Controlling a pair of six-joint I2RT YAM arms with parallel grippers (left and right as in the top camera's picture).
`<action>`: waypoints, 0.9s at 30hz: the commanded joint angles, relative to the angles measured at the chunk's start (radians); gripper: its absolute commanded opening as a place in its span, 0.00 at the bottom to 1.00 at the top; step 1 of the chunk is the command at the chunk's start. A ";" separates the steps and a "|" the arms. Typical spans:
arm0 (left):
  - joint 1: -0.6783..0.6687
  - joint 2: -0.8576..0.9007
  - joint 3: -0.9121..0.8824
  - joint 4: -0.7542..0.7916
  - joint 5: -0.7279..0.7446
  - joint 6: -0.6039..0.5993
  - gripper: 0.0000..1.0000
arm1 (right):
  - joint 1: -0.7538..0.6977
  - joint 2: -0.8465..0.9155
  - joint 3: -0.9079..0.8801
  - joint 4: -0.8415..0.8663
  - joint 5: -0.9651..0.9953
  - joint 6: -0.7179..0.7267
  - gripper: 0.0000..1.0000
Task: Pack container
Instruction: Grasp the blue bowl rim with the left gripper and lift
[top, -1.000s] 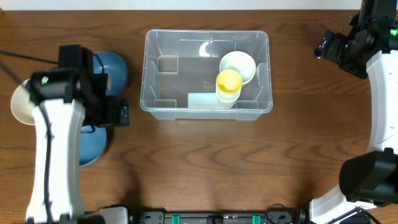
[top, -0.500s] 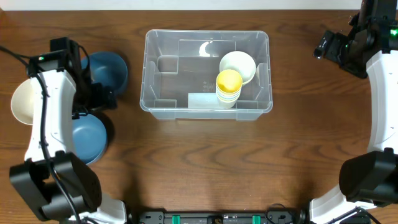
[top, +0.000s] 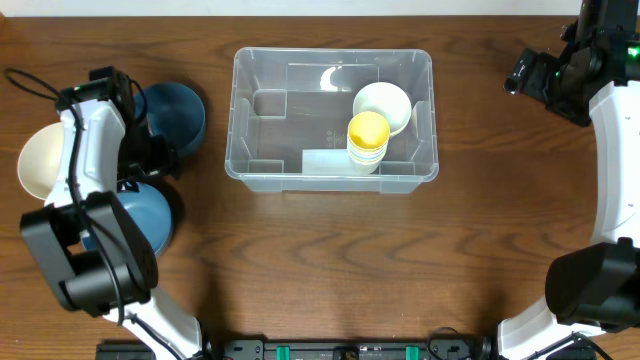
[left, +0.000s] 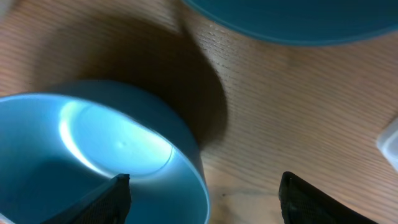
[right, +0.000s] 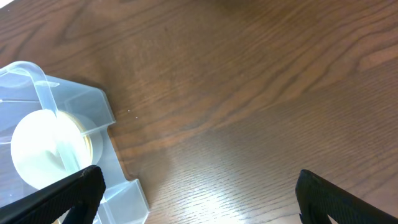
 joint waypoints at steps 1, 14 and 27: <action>0.005 0.051 0.006 -0.002 -0.009 -0.002 0.77 | -0.004 -0.015 0.012 -0.002 0.003 0.006 0.99; 0.058 0.132 -0.045 0.058 -0.004 -0.006 0.21 | -0.004 -0.015 0.012 -0.002 0.003 0.007 0.99; 0.056 0.051 -0.044 0.042 0.035 -0.039 0.06 | -0.004 -0.015 0.012 -0.002 0.003 0.007 0.99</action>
